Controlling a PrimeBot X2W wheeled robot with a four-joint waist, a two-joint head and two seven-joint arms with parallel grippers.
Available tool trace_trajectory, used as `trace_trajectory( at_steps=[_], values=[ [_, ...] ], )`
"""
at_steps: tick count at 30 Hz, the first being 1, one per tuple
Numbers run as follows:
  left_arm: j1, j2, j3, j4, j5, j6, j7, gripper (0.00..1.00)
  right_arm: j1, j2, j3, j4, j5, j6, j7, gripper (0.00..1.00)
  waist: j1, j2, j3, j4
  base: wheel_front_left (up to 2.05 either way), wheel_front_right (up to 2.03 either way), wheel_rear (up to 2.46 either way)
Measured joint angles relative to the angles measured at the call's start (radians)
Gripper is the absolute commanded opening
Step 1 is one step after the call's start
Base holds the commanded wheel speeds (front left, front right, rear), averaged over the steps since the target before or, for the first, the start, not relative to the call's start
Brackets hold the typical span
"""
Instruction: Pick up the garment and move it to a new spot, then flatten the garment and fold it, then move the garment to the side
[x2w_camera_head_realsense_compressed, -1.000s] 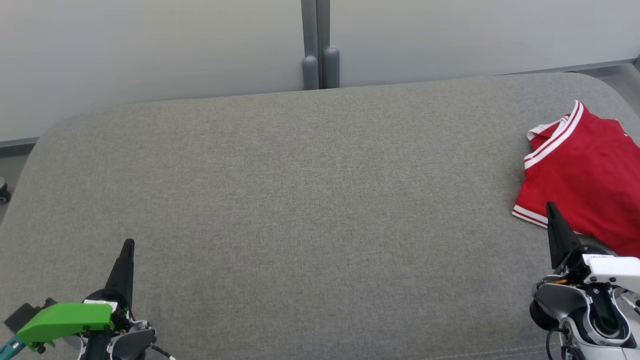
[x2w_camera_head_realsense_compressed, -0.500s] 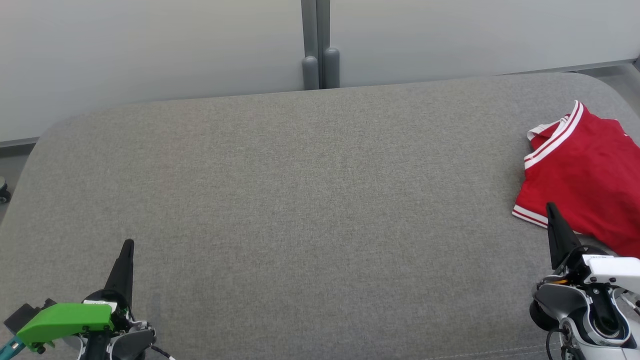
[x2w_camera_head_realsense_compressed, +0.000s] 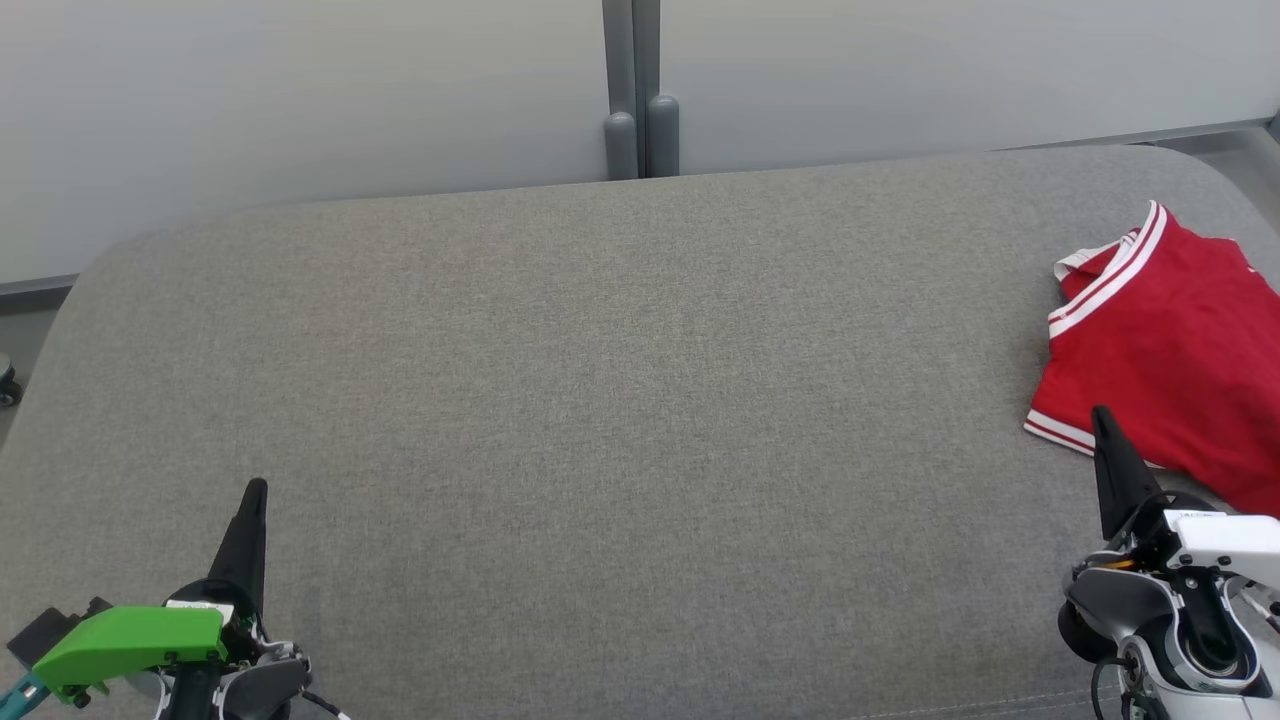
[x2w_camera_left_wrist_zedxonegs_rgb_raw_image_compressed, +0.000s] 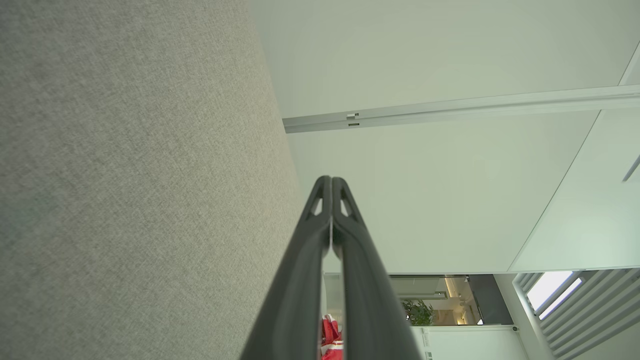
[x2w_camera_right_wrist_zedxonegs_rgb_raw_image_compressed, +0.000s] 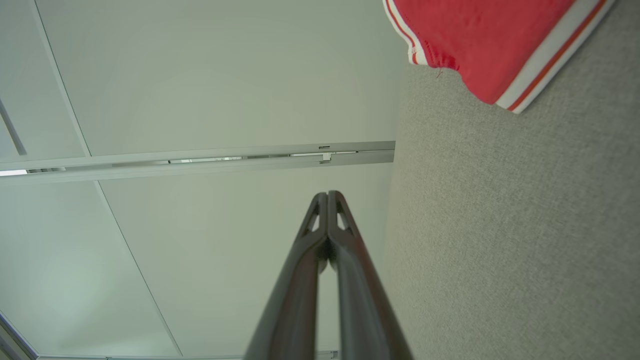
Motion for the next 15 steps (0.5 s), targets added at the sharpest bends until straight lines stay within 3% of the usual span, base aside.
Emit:
trace_trajectory(
  at_steps=[15],
  values=[
    [0.0,-0.001,0.001,0.002,0.0,0.0,0.001,0.0,0.0,0.001,-0.001,0.001,0.0,0.0,0.0,0.0,0.0,0.0,0.0,0.0,0.0,0.0,0.0]
  ],
)
